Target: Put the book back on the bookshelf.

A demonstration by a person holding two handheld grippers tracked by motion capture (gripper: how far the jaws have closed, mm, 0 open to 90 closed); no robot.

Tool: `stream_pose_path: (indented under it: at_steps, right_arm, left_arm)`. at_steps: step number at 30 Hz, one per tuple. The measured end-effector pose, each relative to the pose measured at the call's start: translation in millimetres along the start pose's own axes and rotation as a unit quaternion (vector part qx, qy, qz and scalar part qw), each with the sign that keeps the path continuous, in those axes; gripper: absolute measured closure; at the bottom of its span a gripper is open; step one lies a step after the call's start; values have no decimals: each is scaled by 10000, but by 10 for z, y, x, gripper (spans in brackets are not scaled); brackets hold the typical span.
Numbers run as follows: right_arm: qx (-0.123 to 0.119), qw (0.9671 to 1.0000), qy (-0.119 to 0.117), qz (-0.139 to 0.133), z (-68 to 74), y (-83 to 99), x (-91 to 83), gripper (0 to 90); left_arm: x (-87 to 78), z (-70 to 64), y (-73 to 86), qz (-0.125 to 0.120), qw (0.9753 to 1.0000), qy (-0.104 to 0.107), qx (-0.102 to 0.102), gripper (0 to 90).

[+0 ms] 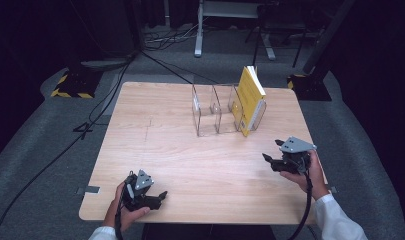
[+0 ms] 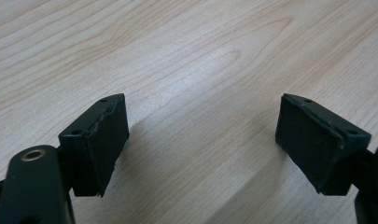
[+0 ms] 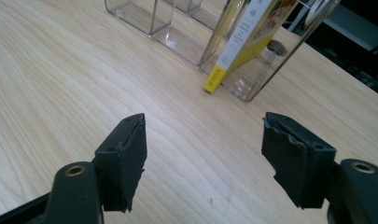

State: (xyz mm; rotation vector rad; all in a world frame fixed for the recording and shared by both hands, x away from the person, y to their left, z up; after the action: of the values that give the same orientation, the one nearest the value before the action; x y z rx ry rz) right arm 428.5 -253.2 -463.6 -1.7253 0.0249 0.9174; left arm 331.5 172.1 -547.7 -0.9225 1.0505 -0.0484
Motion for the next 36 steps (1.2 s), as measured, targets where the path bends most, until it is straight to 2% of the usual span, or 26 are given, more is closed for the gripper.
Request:
stream_pose_path:
  at_steps: [4,9,18,25,36]
  right_arm:
    - [-107,9999,100,53,-27,119,-19,309]
    - [-90,9998,140,121,-54,212,-30,305]
    - [-86,9998,44,199,-109,405,-68,295]
    - [-19,9997,77,210,-172,535,-122,292]
    - [258,9992,58,302,-243,768,-190,294]
  left_arm:
    - [0,0,0,0,10000,0,-1,177]
    - [0,0,0,-1,10000,-1,-2,177]
    - [0,0,0,0,10000,0,-2,177]
    - [0,0,0,1,10000,1,1,177]
    - [0,-1,0,0,10000,8,-2,177]
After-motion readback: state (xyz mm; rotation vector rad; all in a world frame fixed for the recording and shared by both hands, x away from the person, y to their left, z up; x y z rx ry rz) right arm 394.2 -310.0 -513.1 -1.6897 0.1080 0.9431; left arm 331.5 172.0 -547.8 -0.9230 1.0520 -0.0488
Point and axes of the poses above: each handheld gripper's, and its own axes: x roughly forward along the jaws, y roughly out of its underside, z roughly to its left, the point moved 6 cm from there along x, roughly forward along the jaws, and after that the axes turned 15 degrees about x, right-handed, at the moved point
